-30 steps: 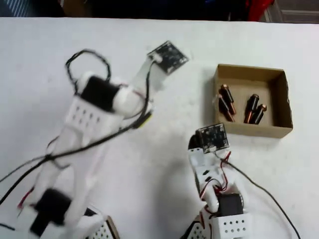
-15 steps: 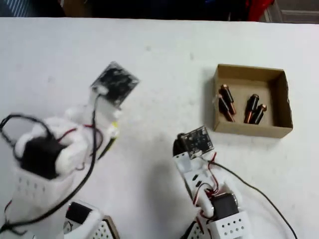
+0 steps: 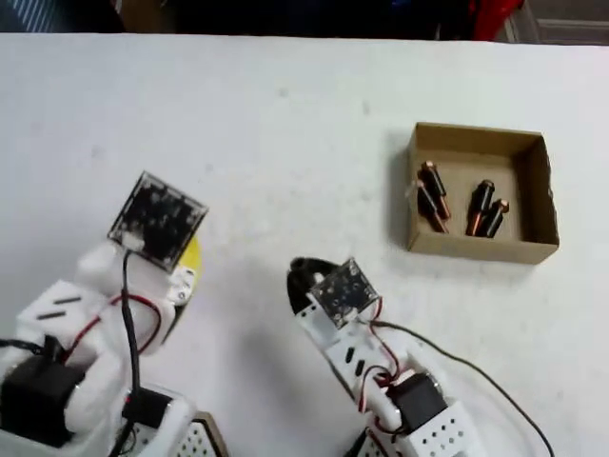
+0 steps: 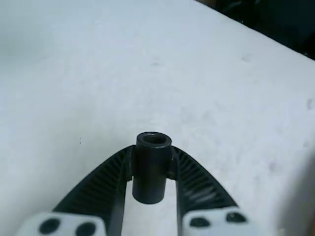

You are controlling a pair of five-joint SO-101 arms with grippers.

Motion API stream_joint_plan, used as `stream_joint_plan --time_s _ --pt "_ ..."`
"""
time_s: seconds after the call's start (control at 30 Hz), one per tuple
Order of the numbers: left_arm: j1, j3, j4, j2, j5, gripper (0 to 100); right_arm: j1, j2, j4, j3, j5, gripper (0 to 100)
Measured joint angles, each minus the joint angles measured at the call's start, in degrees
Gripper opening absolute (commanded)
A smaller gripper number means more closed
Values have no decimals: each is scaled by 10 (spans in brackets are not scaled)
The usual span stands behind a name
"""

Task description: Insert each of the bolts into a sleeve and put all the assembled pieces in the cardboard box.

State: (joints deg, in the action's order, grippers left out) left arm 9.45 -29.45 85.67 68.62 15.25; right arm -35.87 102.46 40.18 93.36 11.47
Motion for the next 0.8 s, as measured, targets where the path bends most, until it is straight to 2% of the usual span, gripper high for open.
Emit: stream_joint_plan --time_s 0.2,0.4,0.57,0.8 --pt "0 -117 -105 61 -3 23 1 0 -32 0 0 17" --pt "1 -200 -234 78 -83 23 1 -2 -115 20 0 17" --pt "1 -234 -325 79 -86 24 1 0 -156 30 -2 17" --pt "1 -286 -433 80 -90 24 0 0 -156 30 -2 17"
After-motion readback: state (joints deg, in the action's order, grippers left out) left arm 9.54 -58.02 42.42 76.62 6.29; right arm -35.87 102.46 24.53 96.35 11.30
